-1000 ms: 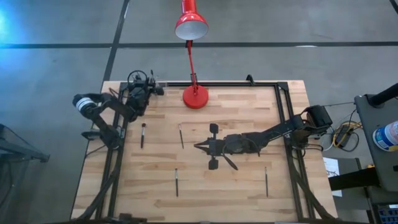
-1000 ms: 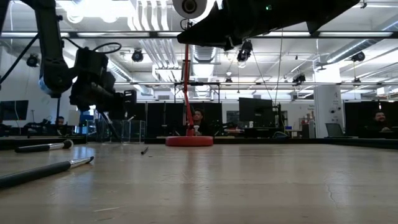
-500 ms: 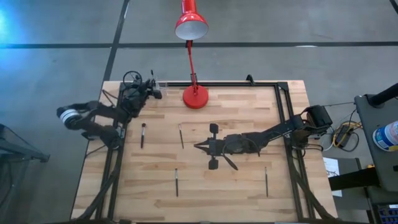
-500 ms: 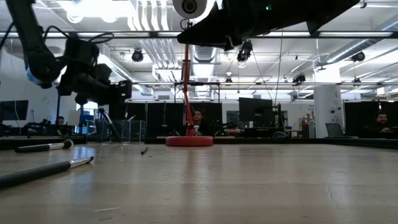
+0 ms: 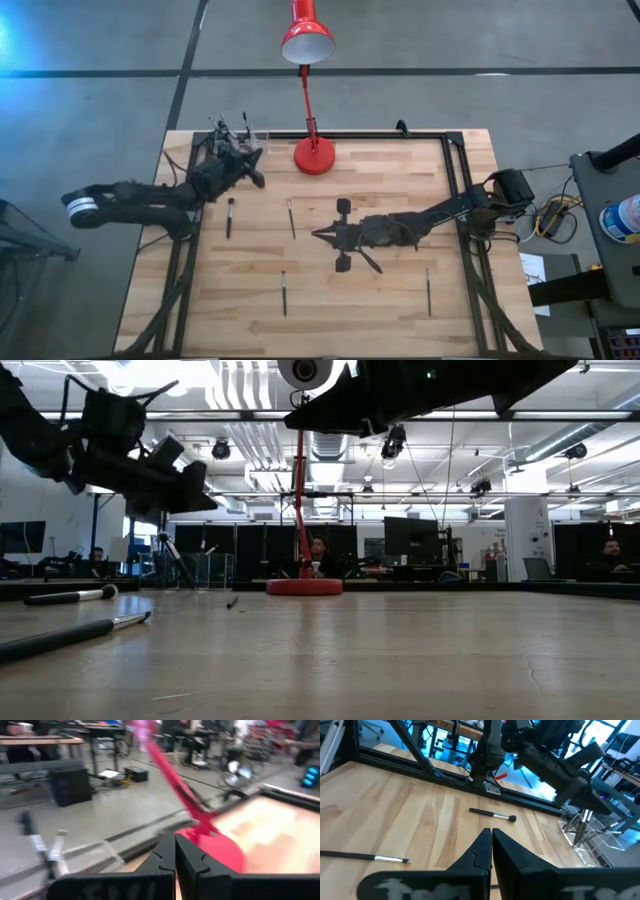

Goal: Pick & Place Makeup Supplies
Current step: Put the makeup brush into the transparent organizer

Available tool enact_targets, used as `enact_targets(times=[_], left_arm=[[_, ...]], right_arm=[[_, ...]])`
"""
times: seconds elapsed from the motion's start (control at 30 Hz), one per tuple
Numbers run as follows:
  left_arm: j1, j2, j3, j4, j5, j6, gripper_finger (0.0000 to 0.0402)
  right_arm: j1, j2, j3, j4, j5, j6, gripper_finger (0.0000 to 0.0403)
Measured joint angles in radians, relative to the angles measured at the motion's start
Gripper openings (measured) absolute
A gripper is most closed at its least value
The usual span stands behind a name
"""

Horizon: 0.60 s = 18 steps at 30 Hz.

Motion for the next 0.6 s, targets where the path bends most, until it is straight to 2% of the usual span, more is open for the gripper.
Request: enact_targets(times=[0.13, 0.47, 0.6], left_arm=[[-0.146, -0.030, 0.009, -0.070, -0.044, 0.003, 0.0000], [-0.548, -0.039, 0.011, -0.167, -0.295, -0.016, 0.0000], [-0.676, -0.039, 0.062, -0.401, -0.372, -0.142, 0.0000]], right_arm=[[-0.013, 0.000, 0.000, 0.001, 0.000, -0.009, 0.0009], [-0.026, 0.000, 0.000, 0.002, -0.002, -0.010, 0.0009], [-0.026, 0.000, 0.000, 0.003, -0.002, -0.012, 0.0009]])
